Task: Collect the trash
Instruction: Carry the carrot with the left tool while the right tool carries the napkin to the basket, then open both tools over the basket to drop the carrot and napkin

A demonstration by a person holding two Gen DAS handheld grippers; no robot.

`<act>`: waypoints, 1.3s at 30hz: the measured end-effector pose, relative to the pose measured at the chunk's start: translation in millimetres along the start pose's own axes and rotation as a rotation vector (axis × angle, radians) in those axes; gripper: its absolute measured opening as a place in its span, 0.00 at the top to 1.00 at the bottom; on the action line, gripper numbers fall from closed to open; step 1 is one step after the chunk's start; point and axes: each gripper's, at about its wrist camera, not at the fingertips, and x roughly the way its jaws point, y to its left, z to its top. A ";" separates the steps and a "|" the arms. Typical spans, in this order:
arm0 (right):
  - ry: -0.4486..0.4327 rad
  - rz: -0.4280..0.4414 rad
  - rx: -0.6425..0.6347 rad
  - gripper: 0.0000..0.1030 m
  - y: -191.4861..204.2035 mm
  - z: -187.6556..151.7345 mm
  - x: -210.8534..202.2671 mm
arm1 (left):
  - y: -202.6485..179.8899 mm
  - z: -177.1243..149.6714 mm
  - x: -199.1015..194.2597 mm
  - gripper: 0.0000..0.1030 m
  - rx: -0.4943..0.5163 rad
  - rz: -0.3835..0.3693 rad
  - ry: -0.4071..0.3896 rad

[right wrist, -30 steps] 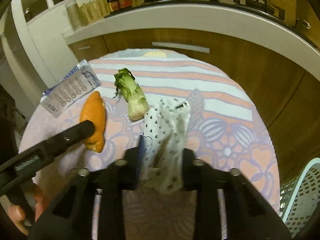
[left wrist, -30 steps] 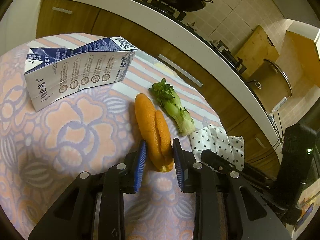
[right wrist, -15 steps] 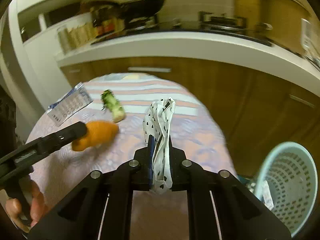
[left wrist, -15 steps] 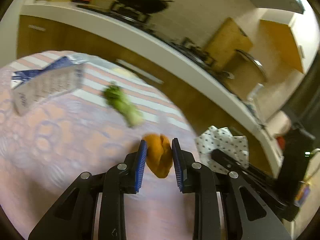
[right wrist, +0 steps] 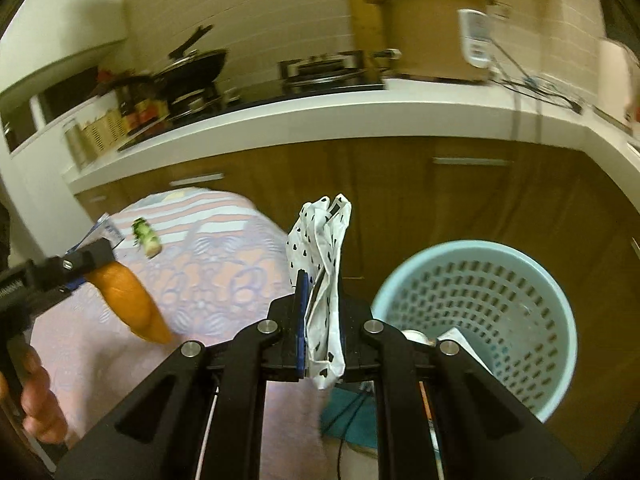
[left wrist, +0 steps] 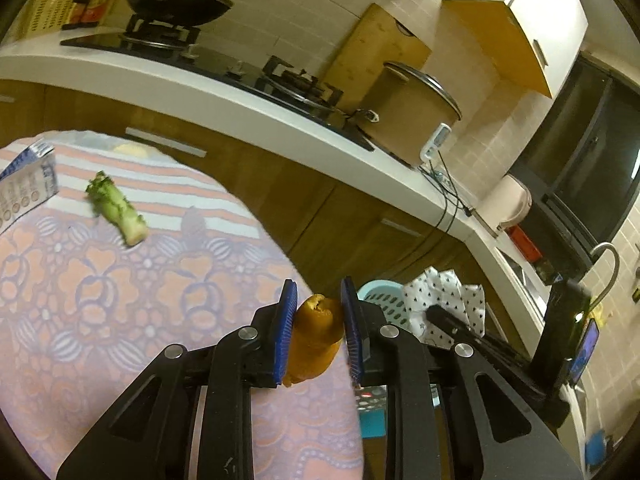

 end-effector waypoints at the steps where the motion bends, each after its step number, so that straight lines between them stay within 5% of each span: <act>1: 0.000 -0.006 0.009 0.91 -4.7 -0.7 -0.9 | -2.6 1.3 1.7 0.79 0.001 -0.008 0.005; 15: -0.006 -0.145 0.181 0.91 -107.6 -15.8 -28.9 | -111.8 -6.6 86.7 0.79 0.149 -0.153 0.136; 29: 0.206 -0.202 0.319 0.91 -174.6 -55.7 23.5 | -152.2 -43.0 184.1 0.79 0.198 -0.143 0.278; 32: 0.216 -0.187 0.299 0.91 -171.1 -56.5 27.6 | -152.7 -47.1 194.2 0.75 0.192 -0.138 0.300; 34: 0.215 -0.189 0.283 0.90 -168.8 -56.5 28.0 | -152.3 -47.4 196.4 0.63 0.181 -0.136 0.302; 37: 0.222 -0.182 0.281 0.75 -169.0 -55.5 29.7 | -150.4 -46.8 193.9 0.55 0.186 -0.120 0.291; 39: 0.213 -0.172 0.295 0.49 -170.8 -56.3 27.8 | -148.1 -44.6 189.5 0.49 0.187 -0.115 0.281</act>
